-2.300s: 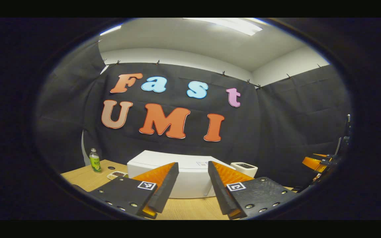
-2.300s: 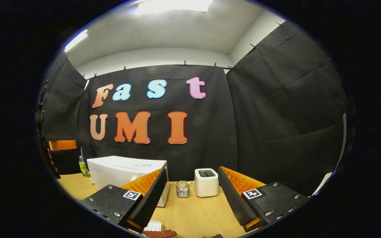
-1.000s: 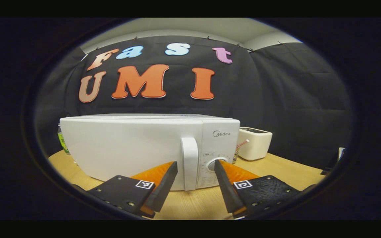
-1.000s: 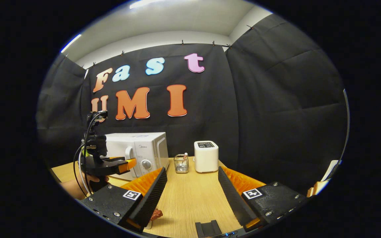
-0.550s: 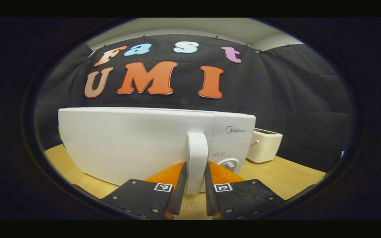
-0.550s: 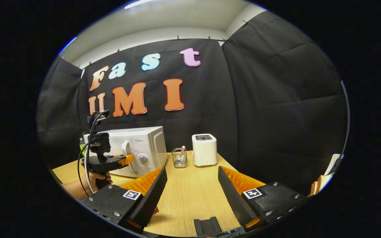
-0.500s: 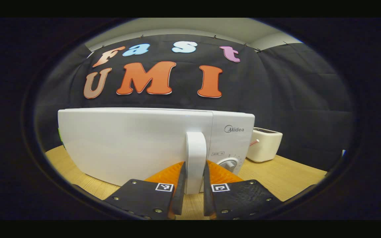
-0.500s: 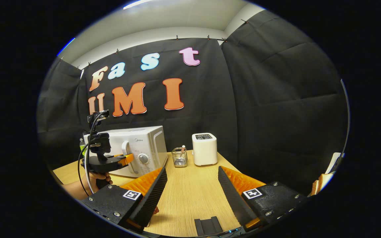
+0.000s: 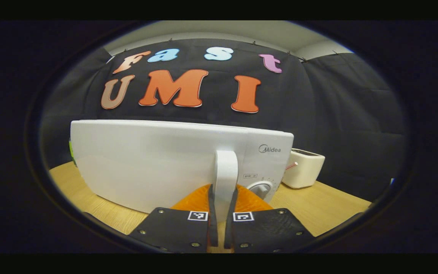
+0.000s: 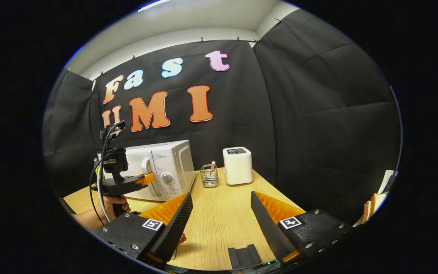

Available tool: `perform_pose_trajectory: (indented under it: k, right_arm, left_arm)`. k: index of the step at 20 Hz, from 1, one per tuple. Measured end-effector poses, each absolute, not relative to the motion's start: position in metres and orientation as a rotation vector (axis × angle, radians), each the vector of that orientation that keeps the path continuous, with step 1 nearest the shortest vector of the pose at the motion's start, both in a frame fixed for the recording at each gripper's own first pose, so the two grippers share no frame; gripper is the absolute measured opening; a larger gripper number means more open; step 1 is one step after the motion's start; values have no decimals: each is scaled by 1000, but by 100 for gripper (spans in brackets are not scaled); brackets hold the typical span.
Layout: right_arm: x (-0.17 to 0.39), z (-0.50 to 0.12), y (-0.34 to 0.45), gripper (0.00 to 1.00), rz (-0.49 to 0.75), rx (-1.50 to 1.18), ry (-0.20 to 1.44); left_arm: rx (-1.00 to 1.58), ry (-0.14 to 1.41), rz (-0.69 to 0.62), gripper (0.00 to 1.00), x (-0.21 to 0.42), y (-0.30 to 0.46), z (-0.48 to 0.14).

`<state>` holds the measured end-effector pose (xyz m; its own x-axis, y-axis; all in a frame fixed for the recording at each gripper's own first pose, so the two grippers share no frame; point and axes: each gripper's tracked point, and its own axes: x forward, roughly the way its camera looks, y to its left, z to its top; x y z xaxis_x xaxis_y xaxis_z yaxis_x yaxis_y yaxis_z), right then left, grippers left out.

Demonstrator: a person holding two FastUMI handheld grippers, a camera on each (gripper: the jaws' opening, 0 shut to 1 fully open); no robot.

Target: Open the microwave oven with the left hand, put the food in, and close the microwave oven.

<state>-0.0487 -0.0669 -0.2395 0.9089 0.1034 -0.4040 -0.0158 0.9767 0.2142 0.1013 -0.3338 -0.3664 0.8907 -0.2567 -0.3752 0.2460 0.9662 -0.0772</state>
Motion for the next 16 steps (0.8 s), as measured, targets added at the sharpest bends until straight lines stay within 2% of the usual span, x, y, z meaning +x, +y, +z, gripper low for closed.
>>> perform_pose_trajectory:
  k: [2,3,4,5,6,9,10,15,16]
  right_arm:
    - [-52,-243,-70,95,57,209,434]
    - [-51,-245,-71,95,53,212,437]
    - [-51,-247,-71,95,53,218,443]
    - [-51,-249,-69,95,56,228,450]
    - [-51,-252,-66,95,62,237,458]
    - [-55,-256,-57,95,78,263,475]
    - [-55,-257,-52,95,87,270,480]
    - [-62,-271,-24,94,139,282,534]
    - [-63,-274,-18,93,150,290,544]
  left_arm:
    - [-19,374,-246,11,90,-331,-361]
    - [-1,356,-251,8,83,-330,-358]
    - [10,347,-259,11,79,-328,-358]
    - [1,347,-266,6,72,-325,-354]
    - [-9,356,-279,5,65,-323,-355]
    - [-4,354,-325,8,42,-314,-346]
    - [-1,350,-338,6,35,-309,-343]
    - [-8,337,-378,6,-7,-279,-327]
    - [-4,332,-382,11,-16,-271,-324]
